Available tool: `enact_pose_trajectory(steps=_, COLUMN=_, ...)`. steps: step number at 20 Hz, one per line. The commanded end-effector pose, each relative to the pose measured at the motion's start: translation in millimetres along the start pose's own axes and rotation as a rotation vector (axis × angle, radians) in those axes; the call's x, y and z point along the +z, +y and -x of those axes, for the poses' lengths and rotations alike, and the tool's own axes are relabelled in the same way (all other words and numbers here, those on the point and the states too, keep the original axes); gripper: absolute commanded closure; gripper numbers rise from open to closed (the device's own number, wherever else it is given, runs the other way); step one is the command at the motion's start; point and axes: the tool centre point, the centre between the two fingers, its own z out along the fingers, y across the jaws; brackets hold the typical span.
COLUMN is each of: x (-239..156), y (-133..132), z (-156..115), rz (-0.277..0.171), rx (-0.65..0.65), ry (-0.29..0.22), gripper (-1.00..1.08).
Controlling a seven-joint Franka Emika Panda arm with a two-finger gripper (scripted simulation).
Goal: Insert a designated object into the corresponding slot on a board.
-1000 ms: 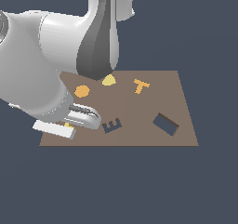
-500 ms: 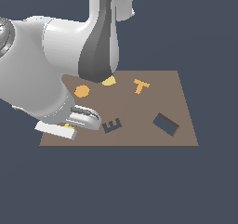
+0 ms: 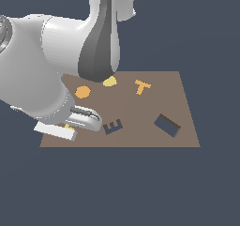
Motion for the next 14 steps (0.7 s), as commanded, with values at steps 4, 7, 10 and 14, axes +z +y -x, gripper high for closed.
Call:
enact_pose_trajectory(steps=4, x=0.4, y=-0.6, z=-0.8, rz=0.0, rx=-0.019, ry=-0.001, gripper=1.08)
enact_pose_trajectory(steps=7, x=0.2, y=-1.9, z=-2.6, rz=0.0, rx=-0.05, ry=-0.001, gripper=1.08)
enact_pose_trajectory(steps=10, x=0.1, y=-3.8, z=-5.2, rz=0.0, rx=-0.095, ry=-0.001, gripper=1.08)
enact_pose_trajectory(steps=14, x=-0.3, y=-7.5, z=-9.6, rz=0.0, rx=-0.178, ry=0.0, gripper=1.08)
